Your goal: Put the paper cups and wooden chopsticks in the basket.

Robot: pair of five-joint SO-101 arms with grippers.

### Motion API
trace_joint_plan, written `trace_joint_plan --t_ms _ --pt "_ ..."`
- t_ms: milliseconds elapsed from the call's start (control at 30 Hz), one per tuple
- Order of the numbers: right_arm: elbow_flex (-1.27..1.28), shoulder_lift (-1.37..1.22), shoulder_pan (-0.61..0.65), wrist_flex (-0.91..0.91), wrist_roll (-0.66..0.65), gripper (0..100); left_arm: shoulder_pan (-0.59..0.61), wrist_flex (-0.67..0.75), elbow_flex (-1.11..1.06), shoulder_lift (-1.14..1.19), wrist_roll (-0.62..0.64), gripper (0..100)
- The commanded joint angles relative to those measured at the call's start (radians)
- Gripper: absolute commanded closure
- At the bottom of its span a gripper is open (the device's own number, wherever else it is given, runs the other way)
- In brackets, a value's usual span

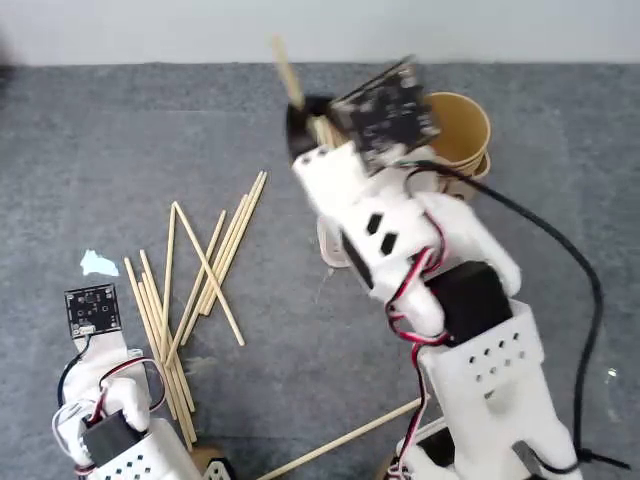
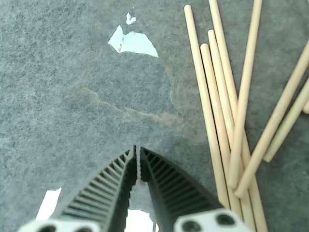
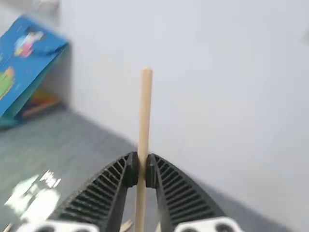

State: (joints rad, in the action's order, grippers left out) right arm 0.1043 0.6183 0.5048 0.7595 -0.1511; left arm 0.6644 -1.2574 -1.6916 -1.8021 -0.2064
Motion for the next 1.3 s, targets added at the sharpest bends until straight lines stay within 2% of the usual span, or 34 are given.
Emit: trace_joint_plan --t_ms 0,267,433,800,900,1067,1267 --pt "0.025 0.041 -0.071 -0.183 -0.005 99.1 0.008 -0.008 0.008 -0.018 -0.006 99" --pt "0.239 0.042 -0.176 -0.503 -0.005 99.1 0.008 -0.008 0.008 -0.018 -0.006 99" --pt "0.384 0.042 -0.186 -0.69 -0.005 99.1 0.008 -0.008 0.008 -0.018 -0.006 99" --pt "0.582 0.031 -0.182 -0.848 -0.005 98.7 0.008 -0.008 0.008 -0.018 -0.006 99" --pt "0.62 0.033 -0.182 -0.82 -0.003 95.9 0.008 -0.008 0.008 -0.018 -0.006 99" --pt "0.626 0.05 -0.186 -0.742 0.068 83.0 0.008 -0.008 0.008 -0.018 -0.006 99" --pt "0.632 0.206 -0.134 -0.529 0.087 86.8 0.008 -0.008 0.008 -0.018 -0.006 99"
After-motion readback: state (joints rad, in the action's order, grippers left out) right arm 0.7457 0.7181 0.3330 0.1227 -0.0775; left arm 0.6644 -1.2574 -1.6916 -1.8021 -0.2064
